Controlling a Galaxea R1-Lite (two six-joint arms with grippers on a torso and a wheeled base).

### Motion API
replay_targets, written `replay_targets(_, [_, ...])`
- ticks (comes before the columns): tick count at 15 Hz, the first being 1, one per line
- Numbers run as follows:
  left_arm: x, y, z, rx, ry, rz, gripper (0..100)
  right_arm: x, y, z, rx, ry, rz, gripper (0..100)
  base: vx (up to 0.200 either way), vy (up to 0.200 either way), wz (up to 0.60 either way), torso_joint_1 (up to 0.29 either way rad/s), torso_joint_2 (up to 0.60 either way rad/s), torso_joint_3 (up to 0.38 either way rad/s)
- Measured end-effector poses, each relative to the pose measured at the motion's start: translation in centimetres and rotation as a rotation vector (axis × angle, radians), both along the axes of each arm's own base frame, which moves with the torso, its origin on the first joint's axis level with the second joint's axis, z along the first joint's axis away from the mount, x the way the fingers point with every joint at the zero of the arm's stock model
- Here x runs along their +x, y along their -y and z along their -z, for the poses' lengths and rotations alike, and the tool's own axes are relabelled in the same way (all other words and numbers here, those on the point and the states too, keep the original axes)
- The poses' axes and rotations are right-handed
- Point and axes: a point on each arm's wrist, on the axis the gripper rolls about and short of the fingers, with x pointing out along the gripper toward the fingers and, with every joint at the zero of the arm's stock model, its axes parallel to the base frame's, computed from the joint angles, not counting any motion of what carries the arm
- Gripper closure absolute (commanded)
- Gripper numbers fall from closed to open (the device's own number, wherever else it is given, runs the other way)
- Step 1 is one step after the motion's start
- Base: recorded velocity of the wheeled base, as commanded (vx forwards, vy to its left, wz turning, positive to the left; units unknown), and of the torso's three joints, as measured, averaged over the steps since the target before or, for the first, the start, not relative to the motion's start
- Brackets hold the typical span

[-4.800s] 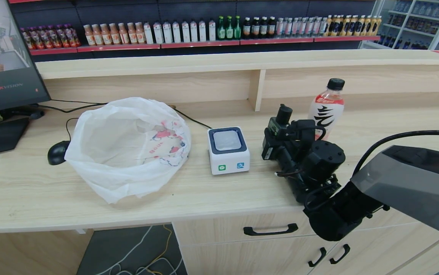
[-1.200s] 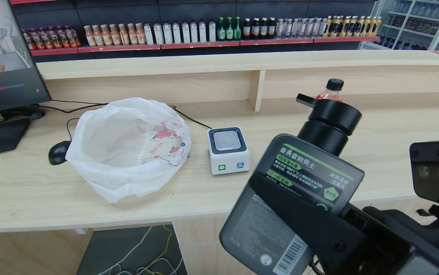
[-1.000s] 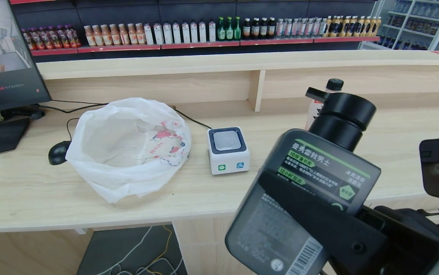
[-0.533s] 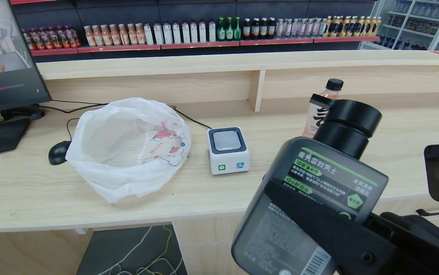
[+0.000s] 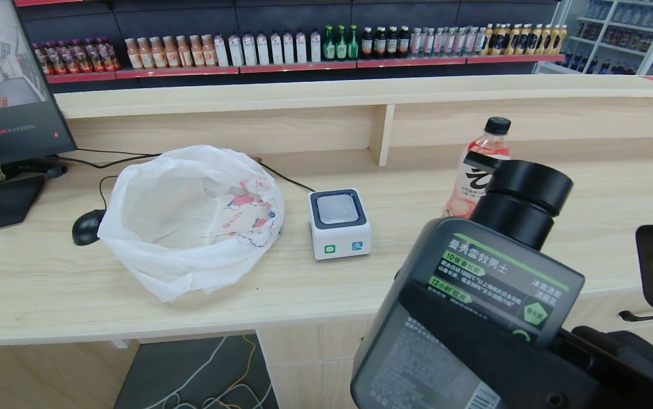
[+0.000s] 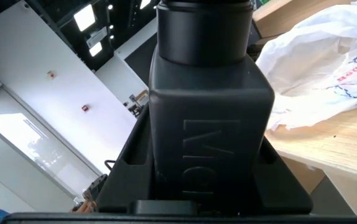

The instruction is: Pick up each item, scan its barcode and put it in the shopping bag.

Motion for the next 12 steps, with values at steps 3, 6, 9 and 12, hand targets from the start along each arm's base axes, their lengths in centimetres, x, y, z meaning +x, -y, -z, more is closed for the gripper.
replay_targets(3, [0.00,0.00,0.00,0.000,0.000,0.000,0,-0.03,0.09,0.18,-0.008,-0.002,0.001,100,0.000,0.000,0.00,0.000,0.00,0.000])
replay_targets(6, [0.00,0.00,0.00,0.000,0.000,0.000,0,-0.03,0.12,0.27,-0.020,0.012,0.010,100,0.000,0.000,0.00,0.000,0.00,0.000])
replay_targets(9, [0.00,0.00,0.00,0.000,0.000,0.000,0,-0.07,0.22,0.54,-0.052,0.045,0.030,100,0.000,0.000,0.00,0.000,0.00,0.000])
replay_targets(12, [0.00,0.00,0.00,0.000,0.000,0.000,0,-0.08,0.29,0.65,-0.072,0.071,0.048,100,0.000,0.000,0.00,0.000,0.00,0.000])
